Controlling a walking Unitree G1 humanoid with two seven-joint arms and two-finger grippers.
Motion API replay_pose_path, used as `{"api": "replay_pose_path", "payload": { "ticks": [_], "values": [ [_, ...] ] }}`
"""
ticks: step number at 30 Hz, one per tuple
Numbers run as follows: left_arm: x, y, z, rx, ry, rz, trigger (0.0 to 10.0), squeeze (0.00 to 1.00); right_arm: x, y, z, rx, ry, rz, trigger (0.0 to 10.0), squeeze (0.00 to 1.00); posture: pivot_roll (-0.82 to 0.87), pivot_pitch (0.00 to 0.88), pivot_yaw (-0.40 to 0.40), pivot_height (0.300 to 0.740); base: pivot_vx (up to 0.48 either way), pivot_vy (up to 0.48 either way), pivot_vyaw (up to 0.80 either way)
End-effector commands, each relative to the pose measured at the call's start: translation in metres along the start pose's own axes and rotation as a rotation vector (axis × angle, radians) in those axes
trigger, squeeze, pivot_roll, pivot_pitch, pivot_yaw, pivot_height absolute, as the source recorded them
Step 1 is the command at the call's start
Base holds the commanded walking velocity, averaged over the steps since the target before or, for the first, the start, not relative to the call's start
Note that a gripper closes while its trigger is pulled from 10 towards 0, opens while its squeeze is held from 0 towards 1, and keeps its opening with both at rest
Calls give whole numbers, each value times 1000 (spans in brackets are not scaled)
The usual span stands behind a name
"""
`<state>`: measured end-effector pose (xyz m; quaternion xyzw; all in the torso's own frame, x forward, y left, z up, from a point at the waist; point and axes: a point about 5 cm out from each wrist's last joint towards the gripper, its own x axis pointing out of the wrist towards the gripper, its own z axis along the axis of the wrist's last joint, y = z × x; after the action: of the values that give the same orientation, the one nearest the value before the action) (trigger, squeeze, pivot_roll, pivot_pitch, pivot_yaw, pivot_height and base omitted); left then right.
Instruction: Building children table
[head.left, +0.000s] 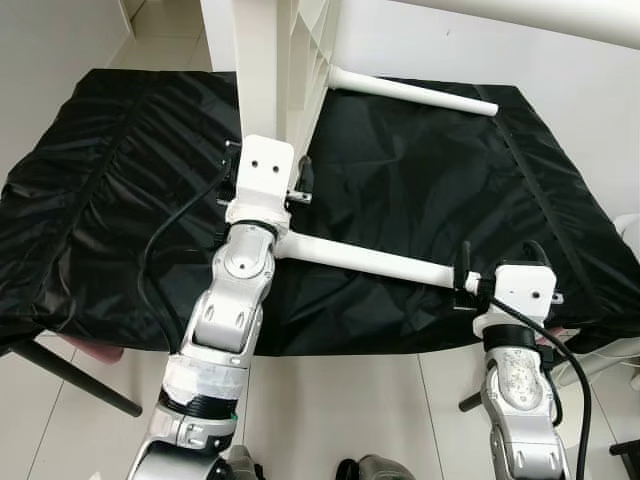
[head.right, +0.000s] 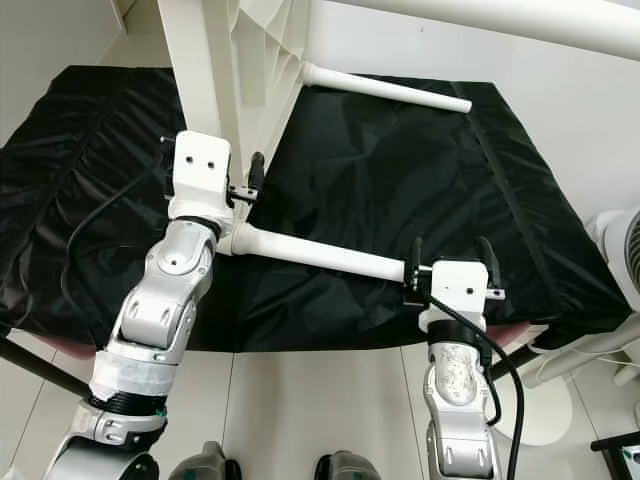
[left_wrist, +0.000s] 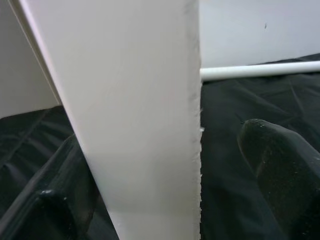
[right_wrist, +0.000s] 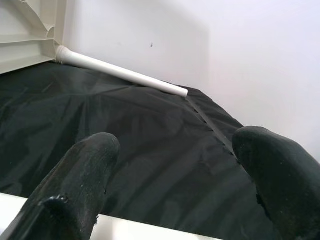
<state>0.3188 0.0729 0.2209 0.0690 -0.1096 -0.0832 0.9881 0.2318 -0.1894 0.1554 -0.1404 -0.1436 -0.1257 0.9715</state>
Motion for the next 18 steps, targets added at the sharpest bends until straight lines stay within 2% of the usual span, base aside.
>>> {"api": "replay_pose_path", "payload": {
  "ticks": [1,5,8,12,14,18],
  "values": [
    [4,-9,-3,-10,28,-32,10000,0,1,0,-2,-13,6,3,10000,0,16,50,-8,740,0,0,0],
    [8,-11,-5,-22,38,-36,10000,0,1,1,-1,-15,3,6,10000,0,7,46,-9,740,0,0,0],
    [17,-19,-9,-43,59,-43,10000,0,1,1,0,-18,-1,9,10000,0,2,45,-11,740,0,0,0],
    [19,-20,-9,-44,59,-45,10000,0,1,1,0,-19,-1,9,10000,0,2,46,-10,740,0,0,0],
    [28,-24,-7,-55,57,-47,10000,0,1,1,0,-19,-2,8,10000,0,-2,50,-8,740,0,0,0],
    [33,-24,-8,-52,58,-43,10000,0,1,1,1,-20,-4,7,10000,0,-10,54,-3,740,0,0,0]
  ]
}}
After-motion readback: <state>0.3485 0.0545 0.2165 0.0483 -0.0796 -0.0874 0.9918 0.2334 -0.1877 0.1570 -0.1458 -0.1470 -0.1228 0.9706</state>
